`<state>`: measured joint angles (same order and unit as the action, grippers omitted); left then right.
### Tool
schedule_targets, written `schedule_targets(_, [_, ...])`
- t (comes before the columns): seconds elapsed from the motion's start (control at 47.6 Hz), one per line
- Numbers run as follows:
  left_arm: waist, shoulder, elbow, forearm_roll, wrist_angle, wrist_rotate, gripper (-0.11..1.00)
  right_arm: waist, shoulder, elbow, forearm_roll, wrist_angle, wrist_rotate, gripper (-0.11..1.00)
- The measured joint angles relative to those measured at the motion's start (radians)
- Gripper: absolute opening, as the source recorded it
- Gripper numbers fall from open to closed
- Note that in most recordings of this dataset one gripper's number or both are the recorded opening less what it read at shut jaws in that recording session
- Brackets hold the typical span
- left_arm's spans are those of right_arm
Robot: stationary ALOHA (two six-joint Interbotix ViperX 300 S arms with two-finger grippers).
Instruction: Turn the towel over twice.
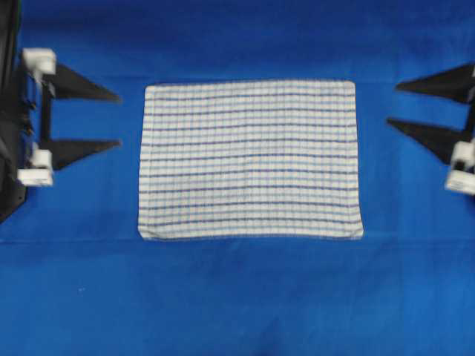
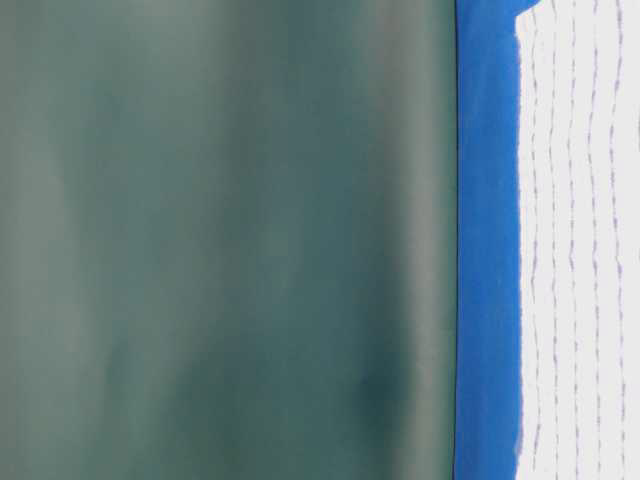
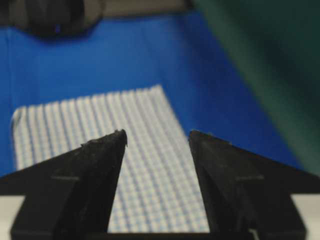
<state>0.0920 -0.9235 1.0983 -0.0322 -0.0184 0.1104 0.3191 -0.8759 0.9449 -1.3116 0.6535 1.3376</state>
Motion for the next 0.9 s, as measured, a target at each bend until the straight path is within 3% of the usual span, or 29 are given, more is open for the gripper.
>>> schedule_targets(0.21, [0.040,-0.063,0.014,0.002,0.003,0.026,0.70,-0.029,-0.101,0.052,-0.003,0.002,-0.015,0.58])
schedule_targets(0.651, [0.041,-0.092,0.032,0.002,0.034,0.018,0.70,-0.035,-0.115,0.072,0.008,0.006,-0.017,0.58])
schedule_targets(0.903, [0.043,-0.249,0.133,0.002,0.061,0.005,0.70,-0.035,-0.232,0.164,0.021,0.012,-0.017,0.55])
